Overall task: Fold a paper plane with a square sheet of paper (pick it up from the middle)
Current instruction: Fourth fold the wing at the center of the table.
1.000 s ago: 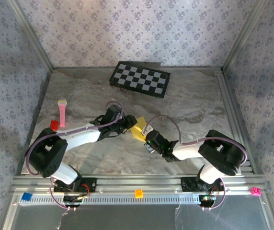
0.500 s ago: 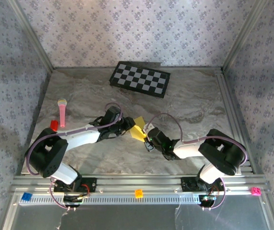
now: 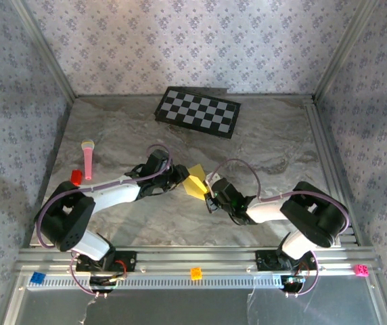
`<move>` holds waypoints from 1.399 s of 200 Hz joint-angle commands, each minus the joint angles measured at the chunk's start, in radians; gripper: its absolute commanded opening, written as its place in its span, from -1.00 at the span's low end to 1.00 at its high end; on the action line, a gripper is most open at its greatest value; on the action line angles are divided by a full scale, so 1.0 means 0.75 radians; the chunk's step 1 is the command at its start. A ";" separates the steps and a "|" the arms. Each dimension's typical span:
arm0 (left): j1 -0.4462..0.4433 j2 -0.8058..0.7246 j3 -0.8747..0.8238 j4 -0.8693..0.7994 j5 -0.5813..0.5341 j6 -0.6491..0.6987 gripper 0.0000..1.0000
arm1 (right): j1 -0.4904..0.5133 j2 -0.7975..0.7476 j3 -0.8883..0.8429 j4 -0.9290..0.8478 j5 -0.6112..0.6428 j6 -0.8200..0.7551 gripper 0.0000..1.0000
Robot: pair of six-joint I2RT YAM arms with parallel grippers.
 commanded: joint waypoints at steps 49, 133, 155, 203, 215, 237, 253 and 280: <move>0.011 0.007 0.012 -0.017 0.013 0.014 -0.50 | -0.041 0.000 -0.035 0.049 -0.094 0.100 -0.91; 0.010 0.024 0.009 0.013 0.033 0.008 -0.39 | -0.057 0.021 -0.018 0.021 -0.130 0.135 -0.88; 0.009 0.026 0.009 0.031 0.043 0.008 -0.37 | -0.059 0.024 -0.016 0.013 -0.133 0.150 -0.87; 0.010 0.045 0.015 0.049 0.067 0.017 -0.49 | -0.082 0.015 -0.008 0.003 -0.204 0.190 -0.88; 0.010 0.051 0.015 0.056 0.074 0.015 -0.52 | -0.089 0.008 -0.008 0.007 -0.222 0.208 -0.87; 0.010 0.059 0.015 0.066 0.080 0.013 -0.60 | -0.114 0.003 -0.011 0.021 -0.267 0.244 -0.87; 0.010 0.071 0.021 0.077 0.090 0.013 -0.64 | -0.139 0.016 -0.019 0.045 -0.319 0.276 -0.87; 0.009 0.099 0.031 0.091 0.111 0.014 -0.68 | -0.167 0.024 -0.024 0.055 -0.369 0.319 -0.87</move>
